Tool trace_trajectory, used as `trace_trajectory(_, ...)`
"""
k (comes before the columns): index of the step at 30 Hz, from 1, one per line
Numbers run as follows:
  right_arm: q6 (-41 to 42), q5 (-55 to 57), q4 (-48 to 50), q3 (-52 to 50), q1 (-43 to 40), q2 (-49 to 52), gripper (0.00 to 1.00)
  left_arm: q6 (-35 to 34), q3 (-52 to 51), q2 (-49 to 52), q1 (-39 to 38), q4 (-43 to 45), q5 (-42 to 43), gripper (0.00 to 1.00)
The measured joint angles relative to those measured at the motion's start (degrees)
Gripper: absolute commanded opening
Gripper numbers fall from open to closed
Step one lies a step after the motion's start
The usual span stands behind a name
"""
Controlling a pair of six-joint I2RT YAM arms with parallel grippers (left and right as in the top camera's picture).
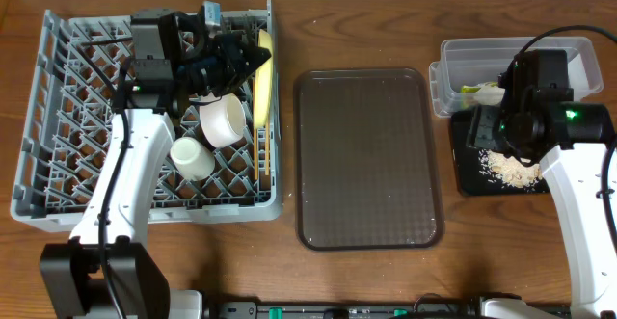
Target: Sort waste into correct bins and load items into the dishwasher rack
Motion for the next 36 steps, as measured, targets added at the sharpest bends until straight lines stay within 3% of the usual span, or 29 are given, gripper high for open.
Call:
trace_trajectory(6,-0.81,0.0,0.0,0.0,0.0,0.0,0.67,0.26,0.0,2.05,0.39,-2.34,-1.49,0.06)
trace_trajectory(8,-1.09,0.0,0.0,0.0,0.0,0.0,0.68,1.25,0.0,3.08,0.66,-2.62,-2.54,0.23)
trace_trajectory(12,-1.64,0.0,0.09,0.0,0.0,0.0,0.69,4.59,-0.2,4.17,0.96,-3.41,-5.42,0.45)
trace_trajectory(18,-1.86,-1.11,4.79,0.0,0.0,0.0,0.75,10.64,-0.33,4.04,1.03,-3.69,-9.44,0.6)
trace_trajectory(21,-2.86,-3.54,10.16,0.0,0.0,0.0,0.75,13.4,-0.46,2.64,1.03,-5.53,-12.83,0.63)
trace_trajectory(29,-8.15,-12.74,22.01,0.0,0.15,0.35,0.7,20.87,-0.57,-11.3,-0.24,-19.41,-29.16,0.7)
trace_trajectory(31,-9.11,-13.88,21.4,0.07,0.15,1.22,0.7,21.97,-0.46,-13.97,-1.2,-26.49,-34.53,0.76)
trace_trajectory(36,-10.23,-14.95,13.42,0.07,0.15,4.2,0.67,22.99,-0.57,-14.73,-1.77,-43.1,-43.76,0.78)
